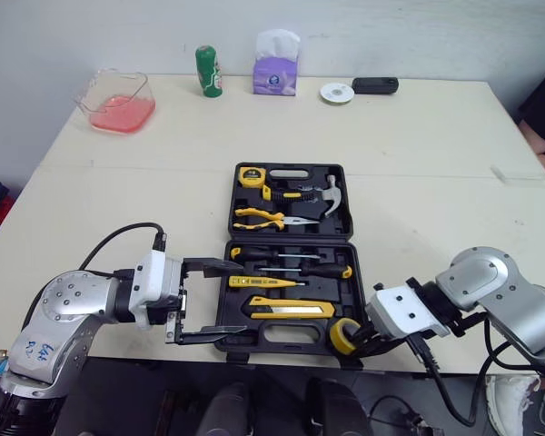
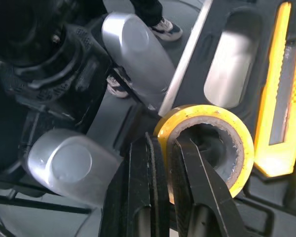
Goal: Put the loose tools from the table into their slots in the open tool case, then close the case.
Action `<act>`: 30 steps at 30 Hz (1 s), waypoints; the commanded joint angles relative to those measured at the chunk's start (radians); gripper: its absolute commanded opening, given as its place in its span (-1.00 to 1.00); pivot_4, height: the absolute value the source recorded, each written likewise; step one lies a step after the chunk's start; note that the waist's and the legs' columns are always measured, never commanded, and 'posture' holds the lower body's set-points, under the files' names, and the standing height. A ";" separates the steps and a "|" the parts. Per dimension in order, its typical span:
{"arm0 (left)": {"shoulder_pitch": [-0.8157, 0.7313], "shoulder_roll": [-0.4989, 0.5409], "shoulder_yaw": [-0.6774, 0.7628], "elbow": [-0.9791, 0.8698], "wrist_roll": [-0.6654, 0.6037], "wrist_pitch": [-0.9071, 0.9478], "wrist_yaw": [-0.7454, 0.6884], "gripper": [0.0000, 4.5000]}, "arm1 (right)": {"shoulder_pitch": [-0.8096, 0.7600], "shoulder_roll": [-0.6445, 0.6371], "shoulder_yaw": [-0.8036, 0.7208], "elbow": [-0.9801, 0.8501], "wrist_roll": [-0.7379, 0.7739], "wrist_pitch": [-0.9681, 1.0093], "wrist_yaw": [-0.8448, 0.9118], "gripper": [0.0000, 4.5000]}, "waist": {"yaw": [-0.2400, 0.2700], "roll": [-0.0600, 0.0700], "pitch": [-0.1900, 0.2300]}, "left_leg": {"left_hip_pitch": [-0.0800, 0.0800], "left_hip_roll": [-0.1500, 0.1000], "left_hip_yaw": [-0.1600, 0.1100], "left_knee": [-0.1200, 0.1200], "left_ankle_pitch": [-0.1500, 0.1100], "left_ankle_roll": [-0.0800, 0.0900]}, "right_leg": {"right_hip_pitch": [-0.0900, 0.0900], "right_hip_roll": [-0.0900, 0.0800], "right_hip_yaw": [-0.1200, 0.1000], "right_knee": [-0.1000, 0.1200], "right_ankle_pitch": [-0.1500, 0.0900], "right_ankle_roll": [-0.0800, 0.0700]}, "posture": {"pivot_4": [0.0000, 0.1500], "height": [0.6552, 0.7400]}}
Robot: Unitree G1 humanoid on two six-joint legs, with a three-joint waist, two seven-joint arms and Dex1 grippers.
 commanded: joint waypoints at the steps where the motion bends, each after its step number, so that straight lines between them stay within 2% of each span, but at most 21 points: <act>1: 0.006 0.013 0.018 -0.047 -0.031 0.020 0.012 1.00 | -0.012 0.002 0.004 -0.006 -0.035 -0.019 -0.004 -0.98 | 0.000 0.000 0.000 | 0.000 0.000 0.000 0.000 0.000 0.000 | 0.000 0.000 0.000 0.000 0.000 0.000 | 1.00 1.00; 9: 0.014 0.017 0.016 -0.064 -0.033 0.033 0.014 1.00 | -0.017 0.007 0.043 0.027 -0.128 -0.028 -0.015 -0.98 | 0.002 0.000 0.000 | 0.000 0.000 0.000 0.000 0.000 0.000 | 0.000 0.000 0.000 0.000 0.000 0.000 | 1.00 1.00; 13: 0.015 0.020 0.016 -0.065 -0.030 0.033 0.012 1.00 | -0.032 0.004 0.063 0.028 -0.149 0.032 -0.024 -0.98 | 0.002 -0.003 -0.002 | 0.000 0.000 0.000 0.000 0.000 0.000 | 0.001 0.000 0.000 0.000 0.000 0.000 | 1.00 1.00; 23: 0.034 0.022 0.021 -0.079 -0.029 0.032 0.018 1.00 | -0.063 0.000 0.095 0.008 -0.114 0.124 0.019 -0.98 | 0.004 -0.004 -0.002 | 0.001 0.000 -0.001 0.000 0.000 0.000 | 0.002 -0.002 0.000 -0.001 0.000 0.000 | 1.00 1.00; 28: 0.048 0.025 0.031 -0.081 -0.032 0.029 0.018 1.00 | -0.071 0.009 0.076 0.019 -0.105 0.069 0.036 0.00 | 0.005 -0.004 -0.002 | 0.001 0.000 -0.001 0.000 0.000 0.000 | 0.001 -0.005 -0.001 -0.001 0.000 0.000 | 1.00 1.00; 30: 0.051 0.025 0.034 -0.079 -0.032 0.028 0.016 1.00 | -0.073 -0.005 0.058 0.019 -0.062 0.060 0.084 0.00 | 0.005 -0.004 -0.002 | 0.000 0.000 -0.001 0.000 0.000 0.000 | 0.001 -0.005 -0.001 -0.002 0.000 0.000 | 1.00 1.00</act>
